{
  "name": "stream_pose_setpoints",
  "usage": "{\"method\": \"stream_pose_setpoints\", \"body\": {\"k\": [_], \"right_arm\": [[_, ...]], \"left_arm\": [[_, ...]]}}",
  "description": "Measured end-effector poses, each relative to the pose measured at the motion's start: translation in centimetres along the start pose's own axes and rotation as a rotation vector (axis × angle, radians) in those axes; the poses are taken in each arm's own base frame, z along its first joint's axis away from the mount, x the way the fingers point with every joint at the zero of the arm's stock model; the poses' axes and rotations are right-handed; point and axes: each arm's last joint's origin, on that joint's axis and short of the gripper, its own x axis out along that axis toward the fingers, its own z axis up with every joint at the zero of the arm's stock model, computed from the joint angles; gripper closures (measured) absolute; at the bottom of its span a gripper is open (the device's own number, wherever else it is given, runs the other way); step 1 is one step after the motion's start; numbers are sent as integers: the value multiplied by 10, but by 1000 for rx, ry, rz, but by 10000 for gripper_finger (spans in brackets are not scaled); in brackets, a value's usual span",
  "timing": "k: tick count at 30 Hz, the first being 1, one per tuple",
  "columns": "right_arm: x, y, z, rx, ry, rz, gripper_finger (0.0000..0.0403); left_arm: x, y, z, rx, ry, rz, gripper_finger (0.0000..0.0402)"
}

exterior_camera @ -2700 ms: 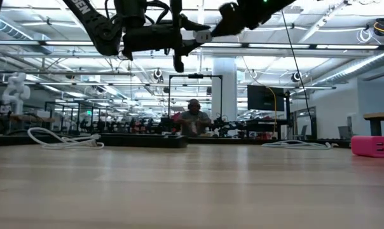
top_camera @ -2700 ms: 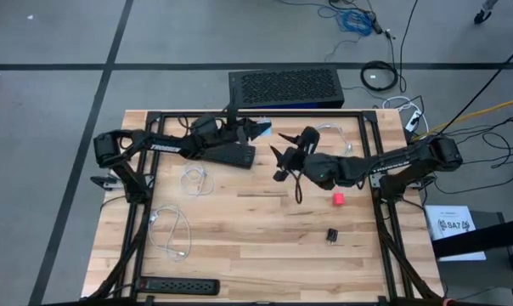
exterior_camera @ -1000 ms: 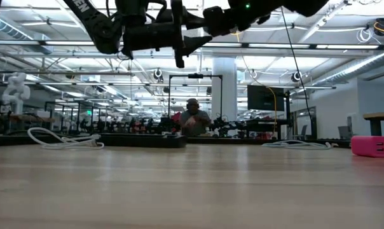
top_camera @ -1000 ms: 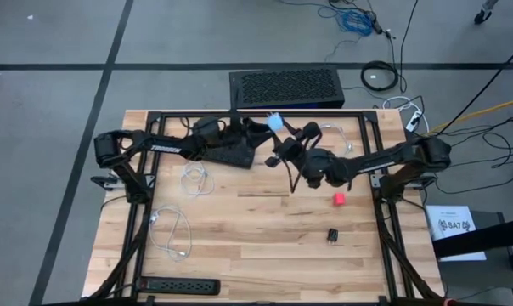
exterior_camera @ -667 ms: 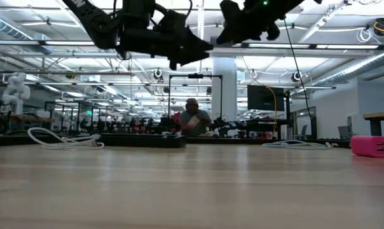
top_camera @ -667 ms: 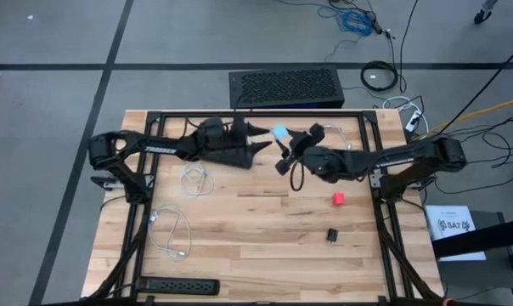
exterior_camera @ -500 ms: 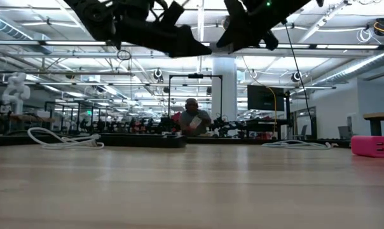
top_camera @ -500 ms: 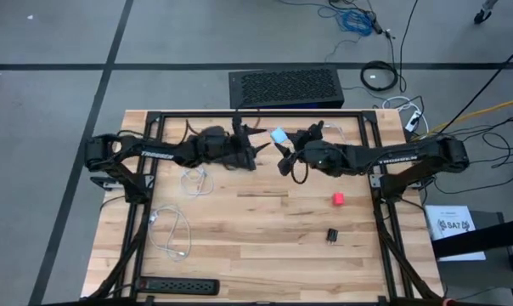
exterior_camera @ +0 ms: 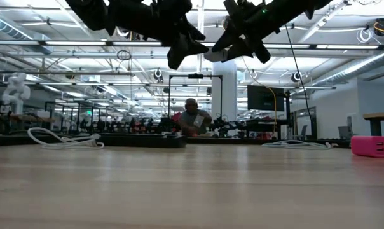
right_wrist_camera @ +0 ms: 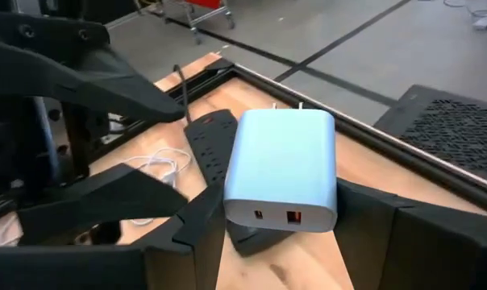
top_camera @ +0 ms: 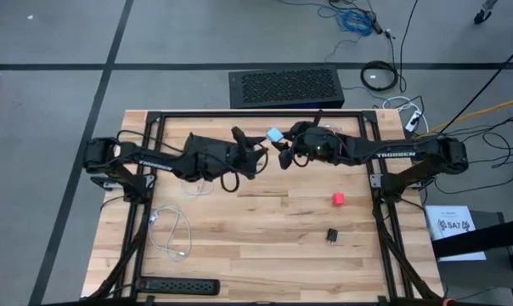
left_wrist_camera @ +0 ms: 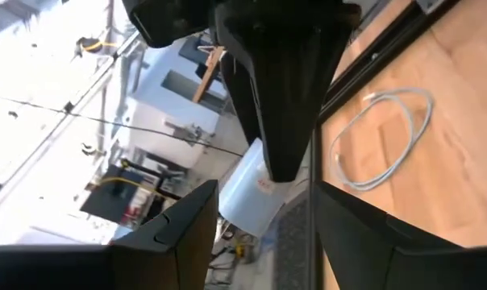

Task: Insert USB
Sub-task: Insert the light blue charger adapter into the top left black outlet extension

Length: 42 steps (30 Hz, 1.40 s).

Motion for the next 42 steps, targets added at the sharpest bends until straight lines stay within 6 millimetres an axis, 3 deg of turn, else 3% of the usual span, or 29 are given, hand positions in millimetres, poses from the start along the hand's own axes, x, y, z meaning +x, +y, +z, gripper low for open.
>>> {"method": "stream_pose_setpoints", "body": {"k": [12, 22, 31, 39, 42], "right_arm": [[1, 4, 0, 61, 37, 122, 241], [7, 8, -7, 87, 80, 163, 241], [6, 12, -9, 86, 100, 206, 241], [5, 12, -9, 28, 101, 217, 240], [2, 12, -8, -66, 102, 226, 198]], "left_arm": [[1, -5, 2, 72, -47, -37, 194], [10, -21, -4, 152, 36, -21, 196], [10, -22, -6, 157, 84, -11, 276], [8, -25, -4, 9, 83, -25, 276], [8, -26, -3, -117, 55, -48, 276]]}}
